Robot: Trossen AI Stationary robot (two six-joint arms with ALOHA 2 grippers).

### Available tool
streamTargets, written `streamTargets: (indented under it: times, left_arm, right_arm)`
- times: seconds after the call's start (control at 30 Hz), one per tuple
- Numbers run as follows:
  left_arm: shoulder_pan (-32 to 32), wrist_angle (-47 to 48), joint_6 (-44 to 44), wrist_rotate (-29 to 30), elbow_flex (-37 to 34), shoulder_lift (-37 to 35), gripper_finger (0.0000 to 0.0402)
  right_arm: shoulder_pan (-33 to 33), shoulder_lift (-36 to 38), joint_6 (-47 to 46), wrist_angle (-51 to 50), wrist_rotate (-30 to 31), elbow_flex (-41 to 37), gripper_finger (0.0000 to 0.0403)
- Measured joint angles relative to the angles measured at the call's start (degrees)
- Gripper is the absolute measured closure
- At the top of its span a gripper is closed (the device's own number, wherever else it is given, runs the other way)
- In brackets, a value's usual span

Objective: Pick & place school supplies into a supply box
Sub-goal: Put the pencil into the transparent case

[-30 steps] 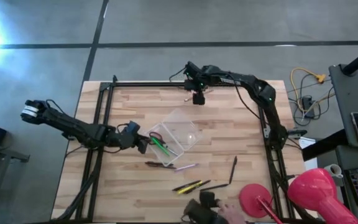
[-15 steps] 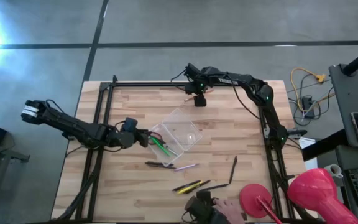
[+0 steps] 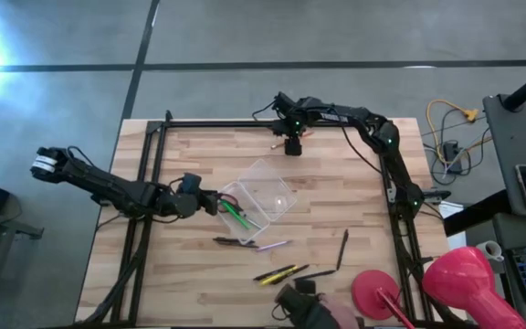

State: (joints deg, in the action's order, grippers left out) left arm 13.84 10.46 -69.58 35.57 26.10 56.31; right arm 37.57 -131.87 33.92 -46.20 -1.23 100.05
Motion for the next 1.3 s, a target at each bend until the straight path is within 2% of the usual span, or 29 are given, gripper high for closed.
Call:
streamTargets:
  times: [0.5,0.63,0.8,1.07,1.17,1.3]
  left_arm:
    - [-0.01,0.00,-0.01,0.00,-0.03,0.00,0.0297]
    - [-0.01,0.00,0.00,0.00,-0.04,0.00,0.0297]
    - [-0.01,0.01,0.00,0.00,-0.05,0.00,0.0297]
    - [-0.01,0.08,3.23,0.02,-0.19,0.00,0.0297]
    - [-0.01,0.19,4.87,0.03,-0.19,0.00,0.0297]
    - [-0.01,1.25,9.29,0.04,-0.23,0.00,0.0297]
  right_arm:
    - [0.23,-0.09,-4.57,-3.09,-0.88,-0.13,0.0382]
    - [0.38,-0.09,-10.36,-5.61,-2.03,0.87,0.0388]
    - [1.15,0.55,-23.02,-9.90,-7.94,4.40,0.0389]
    - [0.19,5.57,-44.07,-11.08,-12.51,14.08,0.0390]
    - [-1.78,7.52,-52.91,-11.04,-13.74,14.75,0.0390]
    - [-6.75,11.31,-60.08,-10.64,-17.66,13.10,0.0390]
